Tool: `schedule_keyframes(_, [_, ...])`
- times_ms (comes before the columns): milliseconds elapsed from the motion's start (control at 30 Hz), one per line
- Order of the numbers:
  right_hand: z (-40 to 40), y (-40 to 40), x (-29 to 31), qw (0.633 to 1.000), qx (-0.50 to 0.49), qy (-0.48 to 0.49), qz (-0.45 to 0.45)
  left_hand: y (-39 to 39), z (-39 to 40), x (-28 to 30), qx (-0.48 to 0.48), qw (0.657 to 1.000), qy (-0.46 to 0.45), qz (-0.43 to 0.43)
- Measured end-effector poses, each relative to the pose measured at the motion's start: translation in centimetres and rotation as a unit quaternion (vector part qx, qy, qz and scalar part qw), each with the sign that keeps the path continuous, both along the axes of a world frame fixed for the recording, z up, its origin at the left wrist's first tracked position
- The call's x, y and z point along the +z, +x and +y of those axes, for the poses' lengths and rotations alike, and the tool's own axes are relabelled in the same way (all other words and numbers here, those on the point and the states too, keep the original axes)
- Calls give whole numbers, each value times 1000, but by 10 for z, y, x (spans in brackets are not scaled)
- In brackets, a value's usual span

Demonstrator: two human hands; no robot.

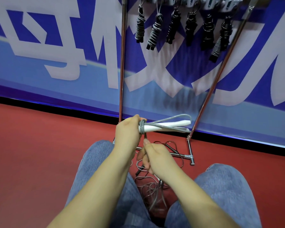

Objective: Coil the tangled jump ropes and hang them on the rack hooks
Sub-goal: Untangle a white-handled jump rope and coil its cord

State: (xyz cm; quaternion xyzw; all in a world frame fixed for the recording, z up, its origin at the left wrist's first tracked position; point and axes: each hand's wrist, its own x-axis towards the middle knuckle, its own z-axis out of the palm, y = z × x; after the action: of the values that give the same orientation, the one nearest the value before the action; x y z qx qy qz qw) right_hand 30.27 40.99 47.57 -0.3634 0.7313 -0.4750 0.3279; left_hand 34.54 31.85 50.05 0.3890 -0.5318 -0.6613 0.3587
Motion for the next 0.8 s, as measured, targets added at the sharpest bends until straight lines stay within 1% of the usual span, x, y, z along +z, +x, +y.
schedule_keyframes(33, [1, 1, 0, 1000, 23, -1, 17, 1, -4, -4, 15, 999, -33, 0])
schedule_keyframes(67, [1, 1, 2, 998, 40, 0, 41, 3, -6, -5, 27, 997, -71, -26])
schedule_keyframes(133, [3, 2, 4, 991, 63, -2, 116, 6, -13, -11, 61, 986, -145, -57])
schedule_keyframes(200, [6, -1, 7, 976, 62, -2, 209, 9, -18, -15, 70, 974, -191, -99])
schedule_keyframes(233, [8, -3, 7, 967, 56, -3, 249, 9, -19, -17, 66, 969, -207, -122])
schedule_keyframes(333, [13, -12, 11, 945, 7, -42, 325, 11, -22, -18, 45, 944, -252, -207])
schedule_keyframes(400, [15, -23, 11, 929, -29, -60, 365, 11, -22, -20, -2, 930, -263, -256])
schedule_keyframes(433, [16, -28, 10, 927, -36, -61, 369, 12, -23, -20, -44, 922, -261, -283])
schedule_keyframes(500, [18, -39, 2, 935, -30, -61, 349, 12, -26, -24, -138, 900, -259, -322])
schedule_keyframes(567, [21, -45, -8, 947, -12, -35, 319, 13, -24, -28, -230, 892, -241, -306])
schedule_keyframes(633, [23, -51, -11, 963, 19, 18, 270, 17, -17, -27, -279, 905, -205, -246])
schedule_keyframes(667, [24, -53, -10, 971, 43, 35, 231, 18, -14, -27, -285, 916, -187, -210])
schedule_keyframes(733, [25, -54, -4, 985, 80, 50, 147, 20, -9, -24, -288, 933, -157, -151])
schedule_keyframes(800, [24, -56, 2, 992, 87, 40, 80, 21, -3, -22, -296, 942, -117, -107])
